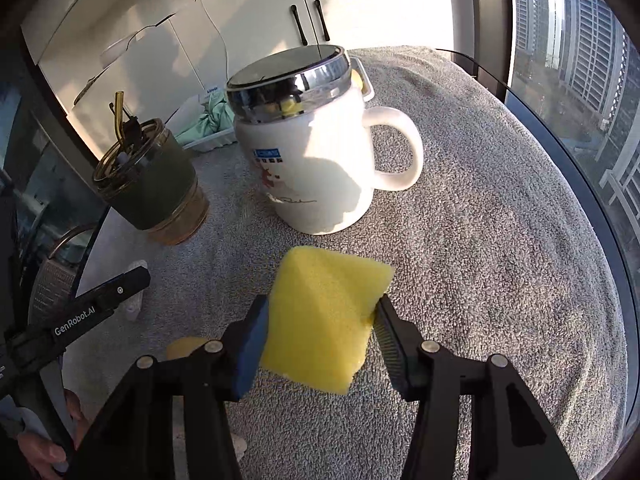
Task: Organize soft objects
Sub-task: 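Grasp the white woven roll with the left gripper while the right gripper grasps the yellow sponge, then carry the woven roll and yellow sponge with both grippers over the tray, then open the left gripper over the tray while the right gripper releases the yellow sponge, then move both grippers back toward the last egg sponge beside the mug, then grasp the tan egg sponge with the left gripper while the right gripper grasps the white knitted item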
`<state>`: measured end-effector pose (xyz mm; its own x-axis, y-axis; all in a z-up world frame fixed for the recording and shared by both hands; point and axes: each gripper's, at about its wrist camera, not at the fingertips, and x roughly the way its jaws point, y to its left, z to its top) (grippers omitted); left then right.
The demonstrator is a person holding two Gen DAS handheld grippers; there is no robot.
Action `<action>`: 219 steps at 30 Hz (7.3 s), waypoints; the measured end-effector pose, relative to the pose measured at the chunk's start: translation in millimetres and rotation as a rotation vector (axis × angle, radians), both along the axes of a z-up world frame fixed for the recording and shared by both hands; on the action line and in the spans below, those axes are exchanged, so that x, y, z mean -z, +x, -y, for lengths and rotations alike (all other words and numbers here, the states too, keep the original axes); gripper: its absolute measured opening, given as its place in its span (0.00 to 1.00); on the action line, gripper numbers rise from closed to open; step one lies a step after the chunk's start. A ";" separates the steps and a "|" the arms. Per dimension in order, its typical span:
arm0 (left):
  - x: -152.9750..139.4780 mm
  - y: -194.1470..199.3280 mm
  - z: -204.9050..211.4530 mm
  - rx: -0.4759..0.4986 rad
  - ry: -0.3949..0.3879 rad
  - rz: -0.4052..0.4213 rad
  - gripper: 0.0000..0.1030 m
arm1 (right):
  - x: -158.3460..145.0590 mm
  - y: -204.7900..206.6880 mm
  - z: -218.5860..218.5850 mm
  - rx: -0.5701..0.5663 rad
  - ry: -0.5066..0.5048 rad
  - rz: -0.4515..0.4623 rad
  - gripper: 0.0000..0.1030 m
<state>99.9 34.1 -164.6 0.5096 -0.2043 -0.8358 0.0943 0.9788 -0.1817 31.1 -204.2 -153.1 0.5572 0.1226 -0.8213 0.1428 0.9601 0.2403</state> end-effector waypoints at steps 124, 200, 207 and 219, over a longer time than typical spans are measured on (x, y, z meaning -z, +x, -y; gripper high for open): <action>-56.7 301.1 62.3 0.395 0.060 0.114 0.45 | -33.5 308.8 74.1 -0.306 0.040 -0.078 0.69; 13.4 -74.8 60.4 0.582 -0.122 0.028 0.45 | 20.2 -106.4 -34.1 -0.423 0.124 0.066 0.73; 12.6 -65.2 79.9 0.561 -0.044 0.038 0.59 | 19.5 -102.6 -51.0 -0.447 0.056 0.082 0.73; 16.3 -50.4 63.9 0.489 -0.073 0.003 0.34 | 25.1 -75.4 -84.5 -0.470 0.006 0.126 0.73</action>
